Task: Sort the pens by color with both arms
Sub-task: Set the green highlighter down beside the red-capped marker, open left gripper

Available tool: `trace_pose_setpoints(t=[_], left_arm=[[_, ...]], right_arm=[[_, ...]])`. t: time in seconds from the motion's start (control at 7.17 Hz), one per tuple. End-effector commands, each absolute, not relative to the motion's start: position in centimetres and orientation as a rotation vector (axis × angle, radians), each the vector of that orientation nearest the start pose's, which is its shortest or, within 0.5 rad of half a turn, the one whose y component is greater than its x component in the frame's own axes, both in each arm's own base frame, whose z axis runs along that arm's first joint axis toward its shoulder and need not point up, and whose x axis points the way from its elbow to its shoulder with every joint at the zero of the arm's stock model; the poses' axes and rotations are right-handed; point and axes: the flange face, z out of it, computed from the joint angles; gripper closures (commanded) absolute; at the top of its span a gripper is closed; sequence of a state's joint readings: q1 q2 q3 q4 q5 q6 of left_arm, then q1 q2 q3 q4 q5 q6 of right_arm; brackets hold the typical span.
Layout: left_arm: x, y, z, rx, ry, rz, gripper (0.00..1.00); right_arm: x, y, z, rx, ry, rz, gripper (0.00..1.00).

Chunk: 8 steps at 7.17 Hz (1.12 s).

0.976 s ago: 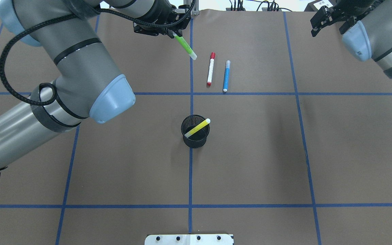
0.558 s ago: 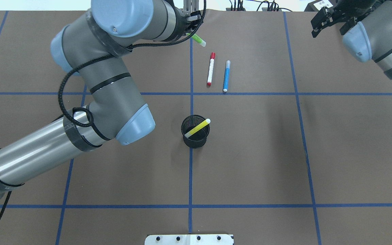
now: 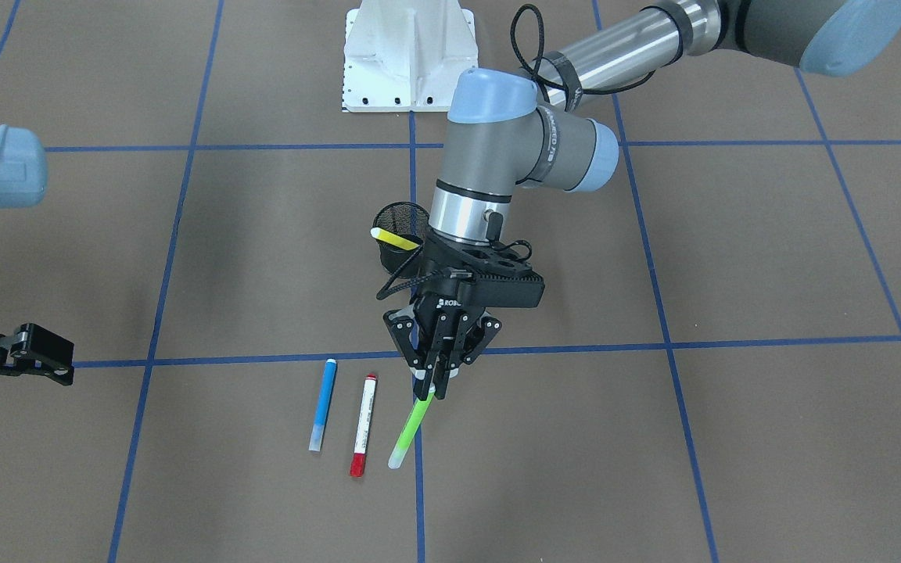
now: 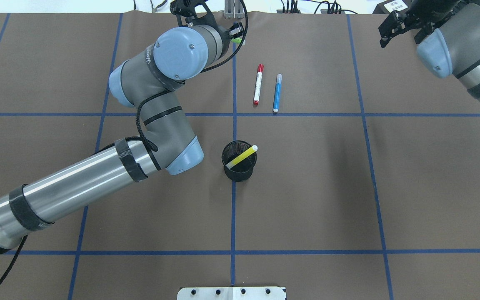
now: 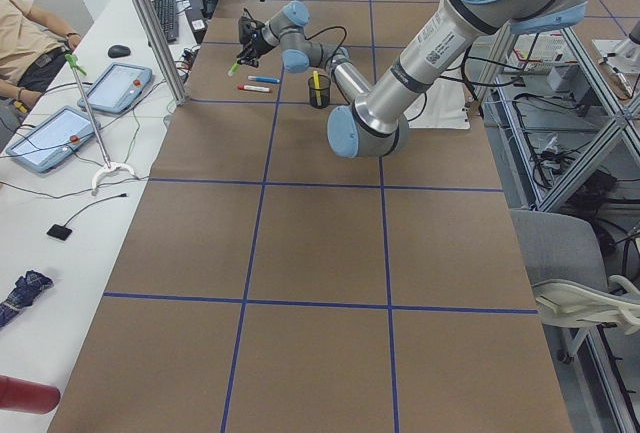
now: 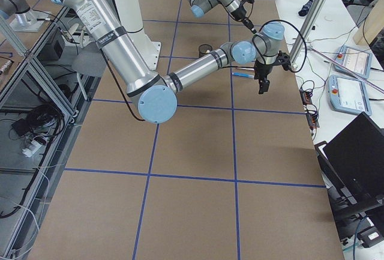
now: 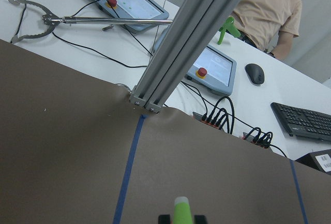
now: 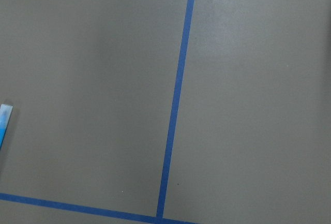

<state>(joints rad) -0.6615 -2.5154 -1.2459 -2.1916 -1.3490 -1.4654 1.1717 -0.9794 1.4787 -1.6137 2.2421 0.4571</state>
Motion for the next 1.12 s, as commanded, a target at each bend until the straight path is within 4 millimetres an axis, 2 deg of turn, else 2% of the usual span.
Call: trace_pose_setpoints(t=[0.0, 0.28, 0.98], left_arm=[[55.9, -62.6, 14.4, 0.663, 1.036, -0.627, 1.0], [57.8, -63.8, 18.1, 0.665, 1.032, -0.619, 1.0], [60.7, -61.1, 17.5, 0.676, 1.075, -0.545, 1.0]], right_arm=[[-21.3, -67.7, 35.3, 0.129, -0.776, -0.104, 0.01], [-21.8, -67.5, 35.5, 0.13, -0.764, -0.109, 0.01], [-23.0, -67.3, 35.5, 0.13, -0.752, -0.123, 0.01]])
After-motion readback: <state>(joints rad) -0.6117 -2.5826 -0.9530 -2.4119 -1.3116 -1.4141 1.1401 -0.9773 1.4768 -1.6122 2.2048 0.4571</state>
